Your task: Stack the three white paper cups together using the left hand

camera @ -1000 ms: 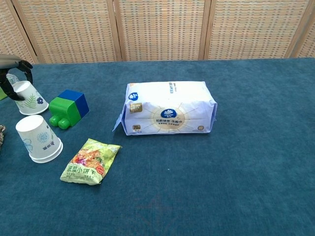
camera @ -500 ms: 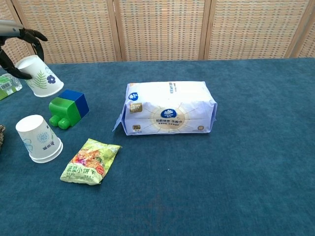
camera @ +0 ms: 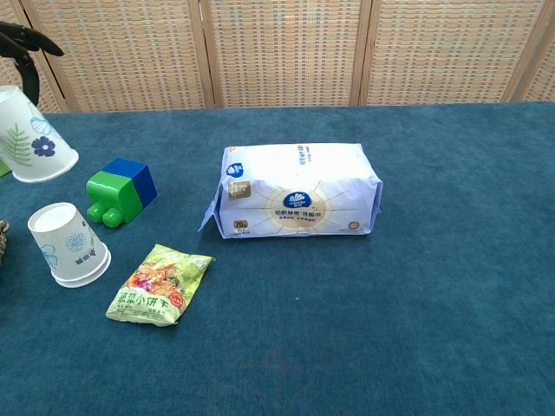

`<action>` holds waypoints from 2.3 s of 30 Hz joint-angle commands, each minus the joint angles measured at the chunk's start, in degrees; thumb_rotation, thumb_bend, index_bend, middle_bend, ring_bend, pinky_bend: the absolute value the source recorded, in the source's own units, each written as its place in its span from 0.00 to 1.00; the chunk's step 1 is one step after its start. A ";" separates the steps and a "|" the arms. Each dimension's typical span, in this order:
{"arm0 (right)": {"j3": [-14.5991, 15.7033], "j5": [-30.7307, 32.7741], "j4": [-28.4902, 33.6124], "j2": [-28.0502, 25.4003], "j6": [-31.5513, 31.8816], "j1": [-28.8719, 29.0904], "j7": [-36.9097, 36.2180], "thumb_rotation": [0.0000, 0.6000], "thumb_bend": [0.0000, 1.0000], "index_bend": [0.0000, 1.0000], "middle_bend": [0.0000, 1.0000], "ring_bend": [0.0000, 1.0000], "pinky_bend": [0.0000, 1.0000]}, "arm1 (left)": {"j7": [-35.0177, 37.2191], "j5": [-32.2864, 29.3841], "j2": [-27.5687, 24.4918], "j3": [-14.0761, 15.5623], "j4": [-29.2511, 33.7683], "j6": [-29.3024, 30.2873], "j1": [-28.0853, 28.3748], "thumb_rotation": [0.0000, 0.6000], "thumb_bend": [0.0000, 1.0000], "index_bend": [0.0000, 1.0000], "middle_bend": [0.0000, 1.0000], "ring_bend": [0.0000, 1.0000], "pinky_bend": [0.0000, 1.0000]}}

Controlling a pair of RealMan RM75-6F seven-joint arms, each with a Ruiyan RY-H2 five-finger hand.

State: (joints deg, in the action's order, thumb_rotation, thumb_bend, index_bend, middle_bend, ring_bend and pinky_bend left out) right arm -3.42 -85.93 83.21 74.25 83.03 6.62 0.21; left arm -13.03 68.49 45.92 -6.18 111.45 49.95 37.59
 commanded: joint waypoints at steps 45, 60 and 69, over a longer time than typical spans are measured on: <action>-0.39 -0.84 -0.32 0.52 1.75 -0.36 -1.00 1.00 0.05 0.03 0.00 0.00 0.00 | -2.90 -2.48 10.42 3.55 -8.19 -1.60 -0.08 1.00 0.27 0.38 0.00 0.00 0.00; -0.37 -1.38 -0.05 0.44 2.37 -0.46 -1.15 1.00 0.05 0.03 0.00 0.00 0.00 | -3.87 -3.08 11.68 3.02 -9.91 0.44 -0.29 1.00 0.27 0.33 0.00 0.00 0.00; -0.35 -1.62 -0.03 0.37 2.56 -0.49 -1.33 1.00 0.05 0.03 0.00 0.00 0.00 | -5.15 -5.02 11.89 2.64 -9.21 1.59 -0.34 1.00 0.27 0.23 0.00 0.00 0.00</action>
State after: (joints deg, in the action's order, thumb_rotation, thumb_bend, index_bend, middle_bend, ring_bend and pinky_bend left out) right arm -3.77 -87.54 83.18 74.62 85.58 6.13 -1.12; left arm -18.19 63.52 57.85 -3.51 102.19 51.50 37.27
